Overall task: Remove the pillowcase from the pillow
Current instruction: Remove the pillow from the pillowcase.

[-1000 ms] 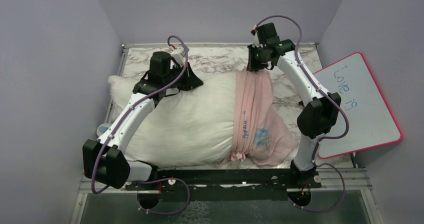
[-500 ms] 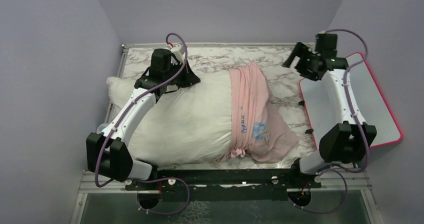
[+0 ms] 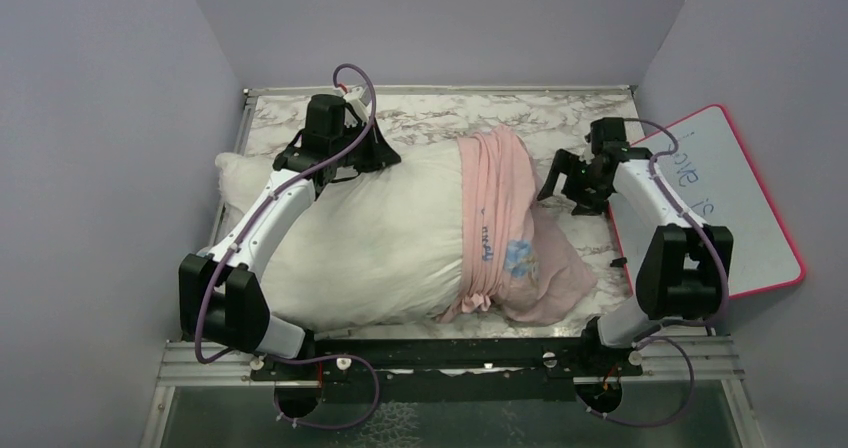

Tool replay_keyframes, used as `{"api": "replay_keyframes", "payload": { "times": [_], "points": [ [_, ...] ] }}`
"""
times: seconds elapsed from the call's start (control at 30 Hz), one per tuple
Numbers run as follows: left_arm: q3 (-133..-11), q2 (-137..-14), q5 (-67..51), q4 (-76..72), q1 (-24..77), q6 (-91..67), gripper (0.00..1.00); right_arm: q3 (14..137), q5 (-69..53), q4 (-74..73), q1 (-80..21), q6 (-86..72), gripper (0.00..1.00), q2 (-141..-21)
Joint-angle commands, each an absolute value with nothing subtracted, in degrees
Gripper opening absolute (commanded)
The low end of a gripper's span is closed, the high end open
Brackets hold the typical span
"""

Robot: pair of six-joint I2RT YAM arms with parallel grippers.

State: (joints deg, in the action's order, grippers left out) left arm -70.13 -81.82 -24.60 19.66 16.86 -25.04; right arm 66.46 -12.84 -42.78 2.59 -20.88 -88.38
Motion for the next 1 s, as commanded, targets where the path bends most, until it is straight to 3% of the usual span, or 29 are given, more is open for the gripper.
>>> {"api": "replay_keyframes", "payload": {
  "times": [0.0,0.23,0.33,0.53,0.67,0.97],
  "points": [
    [-73.18,-82.09,-22.48,20.63,16.09,-25.58,0.0,65.24,-1.56,-42.25,-3.21,-20.26,0.94,-92.17],
    [-72.88,-81.68,-22.38,20.98,16.0,-25.31,0.0,62.47,4.67,-37.81,-9.24,-22.58,0.95,-100.64],
    [-72.85,-81.64,-22.58,21.15,16.0,-25.31,0.0,61.49,10.46,-36.83,-11.03,-26.1,0.89,-103.34],
    [-72.43,-80.89,-22.3,21.49,15.91,-25.06,0.0,57.73,19.45,-32.8,-10.96,-29.88,0.49,-101.78],
    [-72.51,-80.95,-22.26,21.9,15.82,-24.71,0.0,59.7,20.82,-33.72,-9.16,-29.94,0.03,-100.07],
    [-72.17,-80.91,-21.03,22.85,15.39,-23.65,0.0,73.52,6.36,-38.15,2.63,-29.8,0.0,-80.98]
  ]
}}
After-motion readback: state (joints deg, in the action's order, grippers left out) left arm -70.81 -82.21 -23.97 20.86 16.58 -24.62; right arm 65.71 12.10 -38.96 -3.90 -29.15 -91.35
